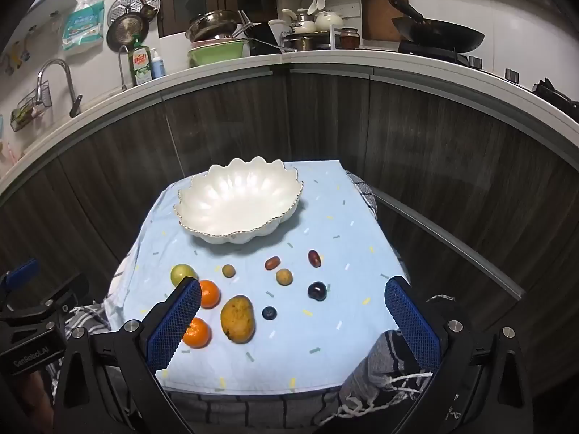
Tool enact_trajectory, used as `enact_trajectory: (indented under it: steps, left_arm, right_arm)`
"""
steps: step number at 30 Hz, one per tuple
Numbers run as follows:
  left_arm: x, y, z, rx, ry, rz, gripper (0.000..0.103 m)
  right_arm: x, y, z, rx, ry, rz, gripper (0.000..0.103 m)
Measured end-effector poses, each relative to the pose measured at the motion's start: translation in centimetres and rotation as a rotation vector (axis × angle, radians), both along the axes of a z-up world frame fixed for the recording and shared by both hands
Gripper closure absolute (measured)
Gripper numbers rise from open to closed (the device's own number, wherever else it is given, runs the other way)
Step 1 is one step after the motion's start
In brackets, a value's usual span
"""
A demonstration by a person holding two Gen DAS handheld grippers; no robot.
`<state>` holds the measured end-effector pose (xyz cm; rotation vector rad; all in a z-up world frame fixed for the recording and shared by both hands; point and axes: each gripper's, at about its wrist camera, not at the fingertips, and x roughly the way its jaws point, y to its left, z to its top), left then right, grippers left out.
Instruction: Organize fruits
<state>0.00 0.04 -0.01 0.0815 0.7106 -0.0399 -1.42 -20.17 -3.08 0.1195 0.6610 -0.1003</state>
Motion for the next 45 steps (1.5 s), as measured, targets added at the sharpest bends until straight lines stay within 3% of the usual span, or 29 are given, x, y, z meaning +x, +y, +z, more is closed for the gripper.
enact_trajectory:
  steps: [45]
  left_arm:
    - [-0.13, -0.33, -0.42, -0.008, 0.007, -0.02, 0.0]
  right_arm:
    - [0.0, 0.17, -0.14, 0.0, -0.001, -0.003, 0.0]
